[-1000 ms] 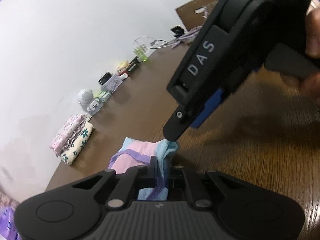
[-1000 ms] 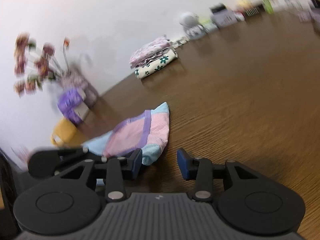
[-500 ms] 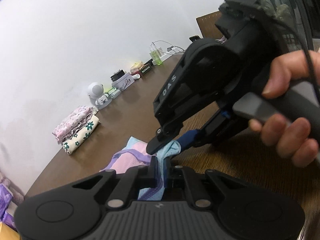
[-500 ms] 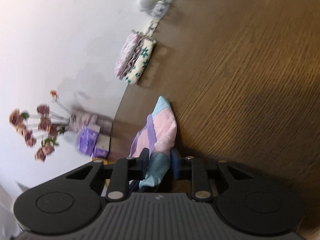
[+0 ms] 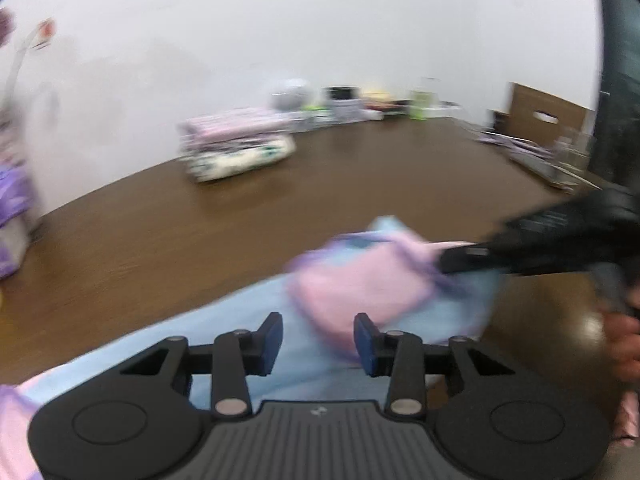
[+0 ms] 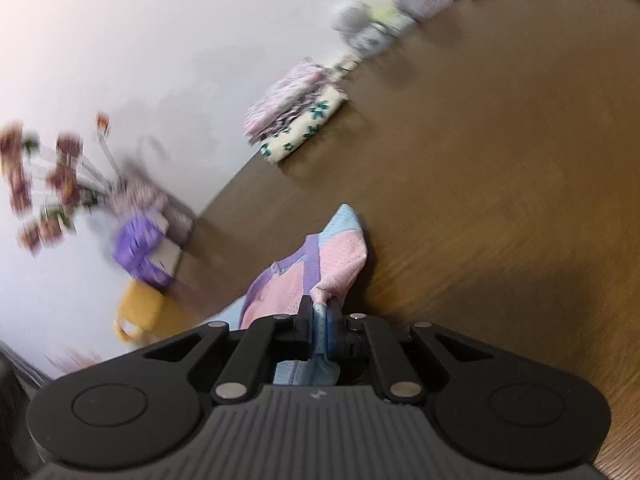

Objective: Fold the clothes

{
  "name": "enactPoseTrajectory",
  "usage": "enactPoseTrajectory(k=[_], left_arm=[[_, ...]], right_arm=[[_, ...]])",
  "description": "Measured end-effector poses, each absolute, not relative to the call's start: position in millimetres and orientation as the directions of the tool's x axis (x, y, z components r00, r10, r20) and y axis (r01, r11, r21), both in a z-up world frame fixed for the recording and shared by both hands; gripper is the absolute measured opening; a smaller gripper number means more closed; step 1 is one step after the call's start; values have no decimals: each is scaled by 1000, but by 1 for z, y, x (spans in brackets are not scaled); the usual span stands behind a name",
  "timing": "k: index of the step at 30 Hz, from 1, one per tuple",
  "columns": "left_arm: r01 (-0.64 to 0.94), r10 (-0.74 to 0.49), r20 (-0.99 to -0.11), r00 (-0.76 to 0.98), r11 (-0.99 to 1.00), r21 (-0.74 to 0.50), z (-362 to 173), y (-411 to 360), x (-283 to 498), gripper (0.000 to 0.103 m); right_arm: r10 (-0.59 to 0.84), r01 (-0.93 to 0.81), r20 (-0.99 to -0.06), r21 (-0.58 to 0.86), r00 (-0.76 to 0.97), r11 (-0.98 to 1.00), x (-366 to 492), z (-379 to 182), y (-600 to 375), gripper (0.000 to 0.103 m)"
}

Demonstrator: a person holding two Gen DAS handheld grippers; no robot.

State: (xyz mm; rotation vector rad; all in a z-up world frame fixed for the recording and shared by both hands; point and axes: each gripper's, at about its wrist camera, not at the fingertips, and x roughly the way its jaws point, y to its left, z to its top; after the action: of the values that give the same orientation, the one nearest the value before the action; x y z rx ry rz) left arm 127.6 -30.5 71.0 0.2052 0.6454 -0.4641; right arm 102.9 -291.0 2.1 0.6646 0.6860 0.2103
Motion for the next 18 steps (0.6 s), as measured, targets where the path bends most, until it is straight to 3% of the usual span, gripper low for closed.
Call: enactPoseTrajectory(k=[2,5,10,18], left_arm=[[491,-372,-628,683,871,20,71,-22,135,16],[552,-391,-655,646,832,47,65,-27,142,8],[646,-409,-697,589,757,102,50,-40,152,6],[699,-451,-695,559,708,102,37,-40,159,6]], right_arm=[[344,3,-537,543,770,840,102,14,-278,6],[296,-22,-555,446,777,895,101,27,-263,6],[231,-65,-563,298,793,952,98,46,-239,6],[161,-207,-567,-17,808,978,98,72,-180,5]])
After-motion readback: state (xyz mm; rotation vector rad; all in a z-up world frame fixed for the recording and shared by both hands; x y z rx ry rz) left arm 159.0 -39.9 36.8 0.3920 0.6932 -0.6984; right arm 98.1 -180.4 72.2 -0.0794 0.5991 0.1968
